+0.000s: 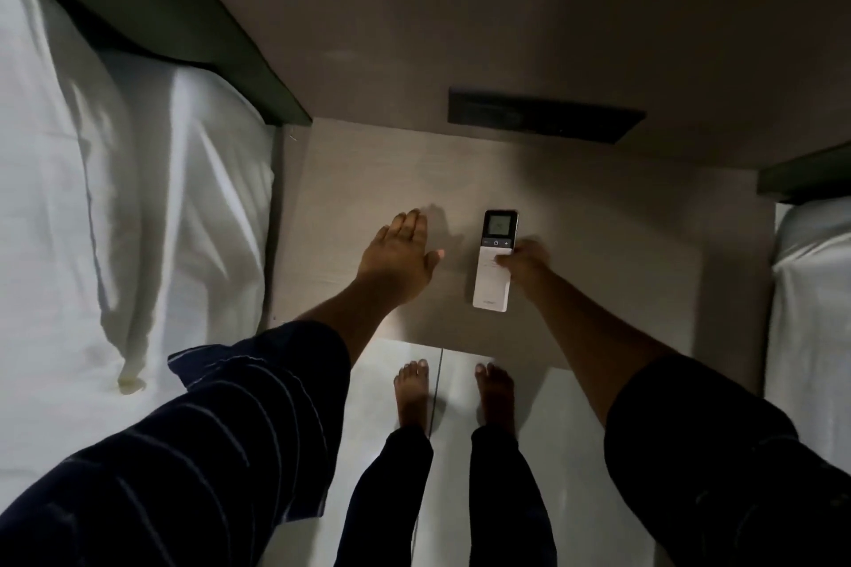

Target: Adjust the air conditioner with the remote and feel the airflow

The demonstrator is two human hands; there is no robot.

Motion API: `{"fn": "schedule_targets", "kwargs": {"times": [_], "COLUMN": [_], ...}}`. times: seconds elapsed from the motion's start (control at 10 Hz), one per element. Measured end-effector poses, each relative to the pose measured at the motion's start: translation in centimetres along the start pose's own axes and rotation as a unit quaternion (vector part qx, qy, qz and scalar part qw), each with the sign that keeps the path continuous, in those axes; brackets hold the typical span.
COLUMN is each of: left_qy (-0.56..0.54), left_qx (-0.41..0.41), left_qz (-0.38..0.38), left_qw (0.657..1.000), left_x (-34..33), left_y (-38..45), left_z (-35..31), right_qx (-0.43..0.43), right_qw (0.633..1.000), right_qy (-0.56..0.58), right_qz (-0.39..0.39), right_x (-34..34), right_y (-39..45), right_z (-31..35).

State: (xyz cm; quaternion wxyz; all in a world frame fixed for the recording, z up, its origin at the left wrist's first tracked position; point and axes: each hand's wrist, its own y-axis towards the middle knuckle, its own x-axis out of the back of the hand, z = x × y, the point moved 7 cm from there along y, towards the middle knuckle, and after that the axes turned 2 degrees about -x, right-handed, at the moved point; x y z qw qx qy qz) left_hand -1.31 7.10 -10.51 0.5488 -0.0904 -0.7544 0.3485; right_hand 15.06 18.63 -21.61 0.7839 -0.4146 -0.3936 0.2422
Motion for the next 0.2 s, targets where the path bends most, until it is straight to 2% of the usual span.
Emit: {"fn": "schedule_targets", "kwargs": {"times": [0.2], "left_qy": [0.016], "left_qx": [-0.010], "left_qz": [-0.014], "left_qw": [1.000], "left_x": [1.4], "left_y": [-3.1], "left_z": [-0.8], "right_qx": [0.025], "right_qw": [0.998], "right_qy": [0.000], "right_qz": [-0.059], "right_x": [2.1], "right_y": [-5.0], "right_z": [0.6]}}
